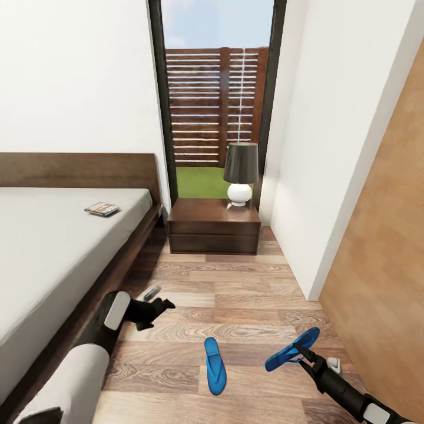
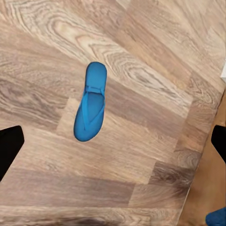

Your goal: In the bedroom, move the book from the bed onto either nightstand, and place the two sandals side by side next to the bed.

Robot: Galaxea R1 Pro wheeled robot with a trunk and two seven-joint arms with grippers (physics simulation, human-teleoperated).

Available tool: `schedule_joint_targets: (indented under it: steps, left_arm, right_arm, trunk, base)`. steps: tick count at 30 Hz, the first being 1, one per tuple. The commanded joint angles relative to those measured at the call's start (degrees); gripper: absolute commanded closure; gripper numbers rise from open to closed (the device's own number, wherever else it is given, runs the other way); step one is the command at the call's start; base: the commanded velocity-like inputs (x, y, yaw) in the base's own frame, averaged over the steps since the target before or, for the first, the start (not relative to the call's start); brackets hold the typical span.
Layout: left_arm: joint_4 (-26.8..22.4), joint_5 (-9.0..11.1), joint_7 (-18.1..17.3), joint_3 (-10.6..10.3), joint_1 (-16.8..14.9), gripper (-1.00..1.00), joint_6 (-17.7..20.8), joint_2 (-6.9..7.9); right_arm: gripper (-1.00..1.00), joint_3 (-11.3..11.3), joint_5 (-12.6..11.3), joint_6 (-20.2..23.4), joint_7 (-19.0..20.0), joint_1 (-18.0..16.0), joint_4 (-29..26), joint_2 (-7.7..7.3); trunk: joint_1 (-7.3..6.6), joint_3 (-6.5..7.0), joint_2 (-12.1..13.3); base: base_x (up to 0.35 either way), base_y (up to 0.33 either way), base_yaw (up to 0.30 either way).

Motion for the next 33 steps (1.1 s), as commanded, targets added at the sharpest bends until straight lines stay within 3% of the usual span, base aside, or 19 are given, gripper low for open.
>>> schedule_joint_targets:
  steps: [1, 6, 10, 11, 12, 18, 24, 33]
  left_arm:
    - [1.5, 0.4, 1.2, -0.1, -1.3, -1.0, 0.3, -0.29]
    - [15.6, 0.2, 3.1, -3.7, -11.5, -1.0, 0.3, -1.63]
    - [21.9, 0.2, 3.2, -10.4, -16.6, -1.0, 0.2, -4.93]
    - [22.9, 0.2, 3.3, -13.8, -17.6, -1.0, 0.5, -5.74]
    - [23.1, 0.2, 3.3, -14.5, -17.8, -1.0, 0.6, -5.69]
    - [23.6, 0.6, 2.7, -15.4, -18.0, -1.0, 0.6, -3.2]
    - [23.8, 0.5, 2.6, -15.6, -18.1, -1.0, 0.6, -2.84]
    - [23.9, 0.5, 2.7, -15.6, -18.1, -1.0, 0.6, -2.6]
  right_arm:
    - [1.0, -0.5, 0.0, 0.6, 0.3, -0.1, 0.2, -0.02]
    - [1.0, -0.5, 0.1, 0.5, 0.3, -0.1, 0.2, -0.2]
    - [1.0, -0.5, 0.0, 0.5, 0.5, -0.1, 0.2, -0.41]
    - [1.0, -0.4, 0.0, 0.5, 1.2, -0.1, 0.1, -0.46]
    - [1.0, -0.4, 0.1, 0.5, 1.5, -0.1, 0.1, -0.46]
    - [1.0, -0.4, 0.1, 0.5, 2.0, -0.1, 0.2, -0.46]
    - [1.0, -0.3, 0.1, 0.5, 2.8, -0.1, 0.2, -0.46]
    - [1.0, -0.3, 0.3, 0.5, 3.4, -0.1, 0.2, -0.46]
  trunk:
    - [-0.01, -0.06, 0.0]
    - [-0.01, -0.06, 0.0]
    - [-0.01, -0.06, 0.0]
    - [-0.01, -0.06, 0.0]
    - [-0.01, -0.06, 0.0]
    - [-0.01, -0.06, 0.0]
    - [-0.01, -0.06, 0.0]
    - [-0.01, -0.06, 0.0]
  base:
    - [0.0, 0.0, 0.0]
    - [0.0, 0.0, 0.0]
    - [0.0, 0.0, 0.0]
    - [0.0, 0.0, 0.0]
    - [0.0, 0.0, 0.0]
    - [0.0, 0.0, 0.0]
    - [0.0, 0.006, -0.044]
    - [0.0, 0.163, -0.226]
